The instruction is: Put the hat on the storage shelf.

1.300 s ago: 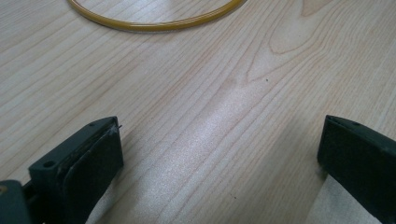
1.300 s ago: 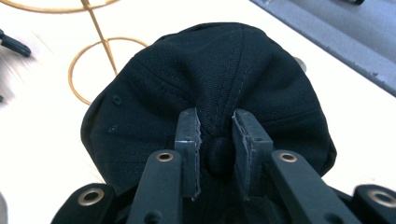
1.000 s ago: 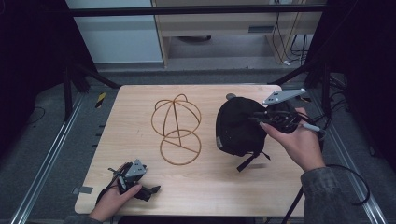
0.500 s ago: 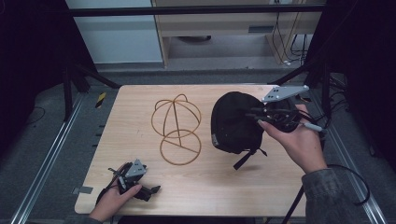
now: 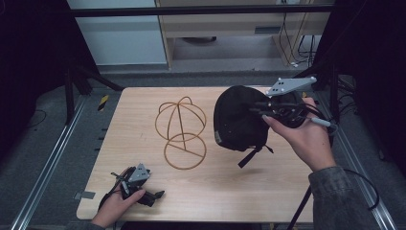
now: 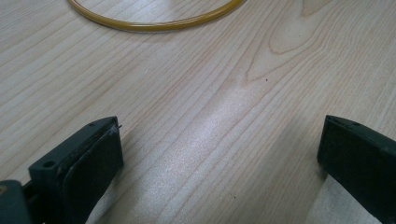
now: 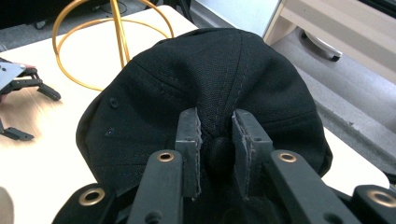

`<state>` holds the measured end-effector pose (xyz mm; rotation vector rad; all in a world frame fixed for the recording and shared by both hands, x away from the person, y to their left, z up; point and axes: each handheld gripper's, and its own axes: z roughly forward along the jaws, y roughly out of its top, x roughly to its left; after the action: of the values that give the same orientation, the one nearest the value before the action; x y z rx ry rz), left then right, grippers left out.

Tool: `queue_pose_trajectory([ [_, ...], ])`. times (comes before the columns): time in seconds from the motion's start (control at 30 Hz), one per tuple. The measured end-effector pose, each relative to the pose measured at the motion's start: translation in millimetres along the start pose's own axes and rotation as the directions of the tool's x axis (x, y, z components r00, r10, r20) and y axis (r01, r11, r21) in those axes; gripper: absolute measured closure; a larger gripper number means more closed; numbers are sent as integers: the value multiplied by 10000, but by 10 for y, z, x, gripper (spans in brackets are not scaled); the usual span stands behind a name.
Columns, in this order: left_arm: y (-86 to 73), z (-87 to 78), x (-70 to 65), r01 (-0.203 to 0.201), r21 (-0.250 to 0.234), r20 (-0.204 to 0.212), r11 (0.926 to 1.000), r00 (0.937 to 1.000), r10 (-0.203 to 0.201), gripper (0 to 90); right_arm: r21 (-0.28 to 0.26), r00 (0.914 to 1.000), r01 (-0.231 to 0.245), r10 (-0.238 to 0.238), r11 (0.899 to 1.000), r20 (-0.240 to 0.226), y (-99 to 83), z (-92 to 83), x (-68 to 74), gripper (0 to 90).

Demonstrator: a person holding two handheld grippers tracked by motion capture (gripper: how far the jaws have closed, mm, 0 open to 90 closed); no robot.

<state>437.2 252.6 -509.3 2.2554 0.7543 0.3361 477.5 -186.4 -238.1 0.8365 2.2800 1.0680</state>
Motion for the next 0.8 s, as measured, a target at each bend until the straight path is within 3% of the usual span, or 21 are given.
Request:
queue_pose_trajectory([
  [0.8,0,-2,0,0,22,7,10000,10000,0,0,-682,9991,416,-422,9968,-78,394,-85,109,738],
])
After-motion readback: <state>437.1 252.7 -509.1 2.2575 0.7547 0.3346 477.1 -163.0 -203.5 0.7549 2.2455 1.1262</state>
